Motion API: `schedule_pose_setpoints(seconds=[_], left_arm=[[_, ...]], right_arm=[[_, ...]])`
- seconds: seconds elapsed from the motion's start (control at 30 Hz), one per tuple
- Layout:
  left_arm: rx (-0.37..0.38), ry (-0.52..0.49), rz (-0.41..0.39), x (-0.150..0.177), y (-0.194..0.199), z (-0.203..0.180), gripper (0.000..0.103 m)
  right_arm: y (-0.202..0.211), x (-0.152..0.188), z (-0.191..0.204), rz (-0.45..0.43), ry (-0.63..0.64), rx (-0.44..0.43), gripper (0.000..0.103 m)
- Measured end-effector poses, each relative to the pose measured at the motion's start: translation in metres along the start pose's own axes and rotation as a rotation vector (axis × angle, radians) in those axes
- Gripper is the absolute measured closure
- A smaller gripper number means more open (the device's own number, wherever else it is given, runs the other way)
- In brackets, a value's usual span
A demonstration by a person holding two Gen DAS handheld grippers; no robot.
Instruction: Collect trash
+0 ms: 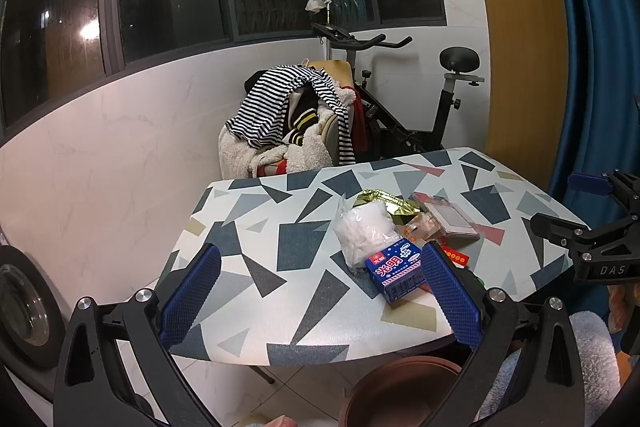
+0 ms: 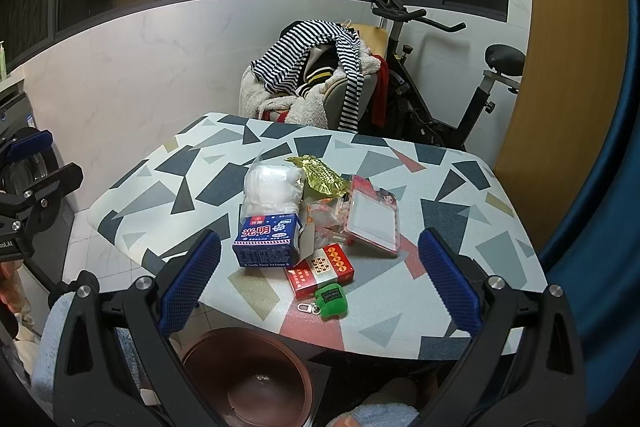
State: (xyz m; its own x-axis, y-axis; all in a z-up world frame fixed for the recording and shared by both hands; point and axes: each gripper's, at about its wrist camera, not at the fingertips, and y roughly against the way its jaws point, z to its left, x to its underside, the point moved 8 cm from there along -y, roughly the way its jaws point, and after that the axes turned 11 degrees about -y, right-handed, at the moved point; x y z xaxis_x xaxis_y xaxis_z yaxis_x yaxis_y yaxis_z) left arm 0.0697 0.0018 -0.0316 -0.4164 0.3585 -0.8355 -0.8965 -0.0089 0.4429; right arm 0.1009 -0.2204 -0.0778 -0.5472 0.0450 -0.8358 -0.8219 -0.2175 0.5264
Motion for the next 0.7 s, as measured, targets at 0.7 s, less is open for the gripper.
schedule_pose_setpoints(seconds=[0.7], left_arm=[[0.001, 0.002, 0.001, 0.0005, -0.0002, 0.0008, 0.005]], right_arm=[[-0.0019, -0.0007, 0.0033, 0.0, 0.002, 0.006, 0.006]])
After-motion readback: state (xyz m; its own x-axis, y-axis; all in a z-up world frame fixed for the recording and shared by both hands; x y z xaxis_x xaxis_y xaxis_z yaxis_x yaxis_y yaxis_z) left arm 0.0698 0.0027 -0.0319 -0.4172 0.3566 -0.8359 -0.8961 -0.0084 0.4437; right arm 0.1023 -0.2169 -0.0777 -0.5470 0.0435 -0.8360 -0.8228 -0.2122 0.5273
